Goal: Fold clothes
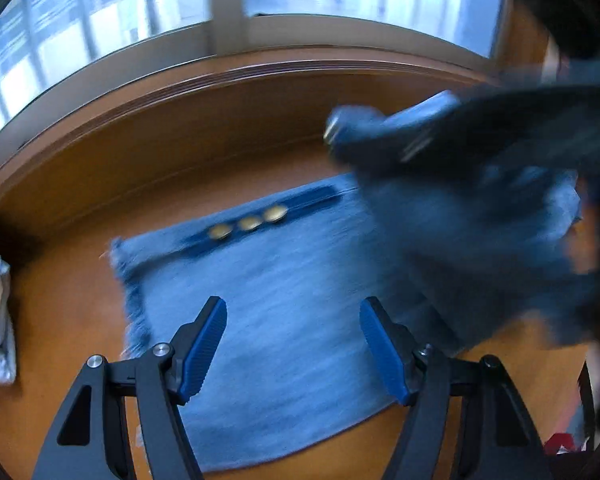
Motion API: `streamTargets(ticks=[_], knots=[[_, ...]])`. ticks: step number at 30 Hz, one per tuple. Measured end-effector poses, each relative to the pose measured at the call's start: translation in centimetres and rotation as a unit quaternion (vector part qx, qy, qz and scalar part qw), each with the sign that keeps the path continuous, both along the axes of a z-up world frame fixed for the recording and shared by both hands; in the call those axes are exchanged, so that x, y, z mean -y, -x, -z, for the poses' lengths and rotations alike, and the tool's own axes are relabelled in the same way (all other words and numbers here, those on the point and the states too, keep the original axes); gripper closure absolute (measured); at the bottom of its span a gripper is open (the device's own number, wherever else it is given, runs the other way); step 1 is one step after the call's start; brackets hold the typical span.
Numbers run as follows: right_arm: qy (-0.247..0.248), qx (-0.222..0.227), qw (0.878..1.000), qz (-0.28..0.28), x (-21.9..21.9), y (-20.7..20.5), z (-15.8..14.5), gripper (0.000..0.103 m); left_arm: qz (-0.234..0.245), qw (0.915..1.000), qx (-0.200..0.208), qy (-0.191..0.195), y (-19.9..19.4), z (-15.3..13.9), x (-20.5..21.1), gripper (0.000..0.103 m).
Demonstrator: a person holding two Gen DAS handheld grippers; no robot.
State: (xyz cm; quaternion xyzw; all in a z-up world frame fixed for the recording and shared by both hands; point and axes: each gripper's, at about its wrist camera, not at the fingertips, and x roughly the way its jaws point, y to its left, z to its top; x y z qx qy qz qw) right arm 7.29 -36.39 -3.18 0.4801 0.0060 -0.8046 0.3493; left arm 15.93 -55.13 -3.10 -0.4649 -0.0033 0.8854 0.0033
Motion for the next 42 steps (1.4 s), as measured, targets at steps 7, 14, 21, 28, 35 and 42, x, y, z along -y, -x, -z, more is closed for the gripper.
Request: streamTargets(ticks=[7,14,21,28,35,42], knots=[[-0.051,0.038,0.998,-0.018,5.4,-0.1,5.2,0.085,-0.025,0.9997,0.005,0.006,-1.7,0.2,2.5,0.036],[0.010,0.019,0.999,-0.030,3.3,-2.5,0.7,0.068,-0.029,0.9993,0.004,-0.024,-1.1,0.7,2.7,0.036],[-0.045,-0.029,0.998,-0.031,-0.7,-5.3,0.0,0.058,-0.031,0.9971,0.005,-0.069,0.6,1.2,3.4,0.036],[-0.074,-0.027,0.993,-0.093,0.2,-10.3,3.7,0.058,-0.026,0.9986,-0.011,-0.045,0.5,1.4,5.3,0.036],[-0.091,-0.068,0.982,-0.151,3.1,-13.8,4.9,0.059,-0.002,0.9982,-0.007,-0.060,2.1,1.3,7.6,0.036],[-0.135,-0.108,0.974,-0.145,3.5,-15.4,6.9,0.062,0.035,0.9976,-0.009,-0.060,3.5,2.3,6.1,0.049]])
